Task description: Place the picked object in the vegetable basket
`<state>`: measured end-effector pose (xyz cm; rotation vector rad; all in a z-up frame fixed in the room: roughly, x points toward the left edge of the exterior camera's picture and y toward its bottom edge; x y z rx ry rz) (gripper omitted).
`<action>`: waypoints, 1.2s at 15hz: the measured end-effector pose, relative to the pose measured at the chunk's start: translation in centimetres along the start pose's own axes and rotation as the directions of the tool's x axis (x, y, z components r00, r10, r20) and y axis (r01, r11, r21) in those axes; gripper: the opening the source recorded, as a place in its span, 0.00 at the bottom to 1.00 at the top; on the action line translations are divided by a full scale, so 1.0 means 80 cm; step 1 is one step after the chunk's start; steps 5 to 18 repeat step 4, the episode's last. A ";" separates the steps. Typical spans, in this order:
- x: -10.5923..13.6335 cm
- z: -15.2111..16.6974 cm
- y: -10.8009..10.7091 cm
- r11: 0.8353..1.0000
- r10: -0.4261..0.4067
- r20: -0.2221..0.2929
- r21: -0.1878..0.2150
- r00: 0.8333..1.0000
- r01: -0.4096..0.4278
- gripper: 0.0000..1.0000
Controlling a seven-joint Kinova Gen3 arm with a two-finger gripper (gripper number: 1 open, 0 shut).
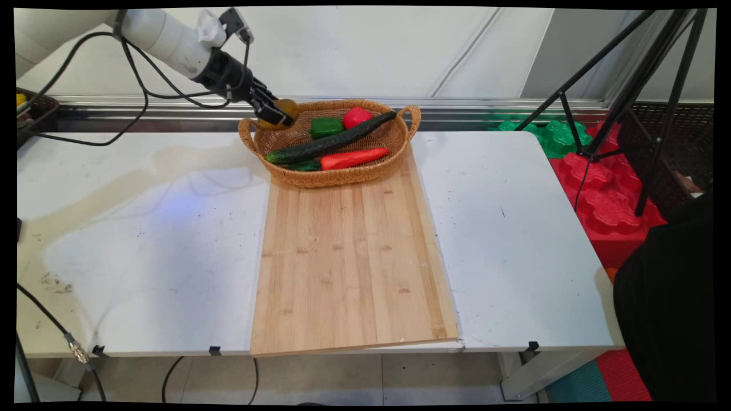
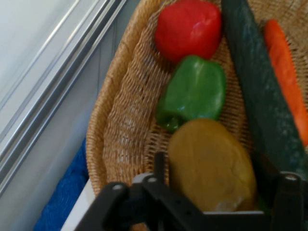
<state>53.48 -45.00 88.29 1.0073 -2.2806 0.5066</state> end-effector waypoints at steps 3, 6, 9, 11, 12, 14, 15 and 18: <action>-0.005 0.016 -0.010 1.000 0.001 0.027 0.003 1.000 -0.001 1.00; -0.006 0.018 -0.013 1.000 0.002 0.030 0.002 1.000 -0.002 1.00; -0.006 0.018 -0.013 1.000 0.002 0.030 0.002 1.000 -0.002 1.00; -0.006 0.018 -0.013 1.000 0.002 0.030 0.002 1.000 -0.002 1.00; -0.006 0.018 -0.013 1.000 0.002 0.030 0.002 1.000 -0.002 1.00; -0.006 0.018 -0.013 1.000 0.002 0.030 0.002 1.000 -0.002 1.00; -0.006 0.018 -0.013 1.000 0.002 0.030 0.002 1.000 -0.002 1.00; -0.006 0.018 -0.013 1.000 0.002 0.030 0.002 1.000 -0.002 1.00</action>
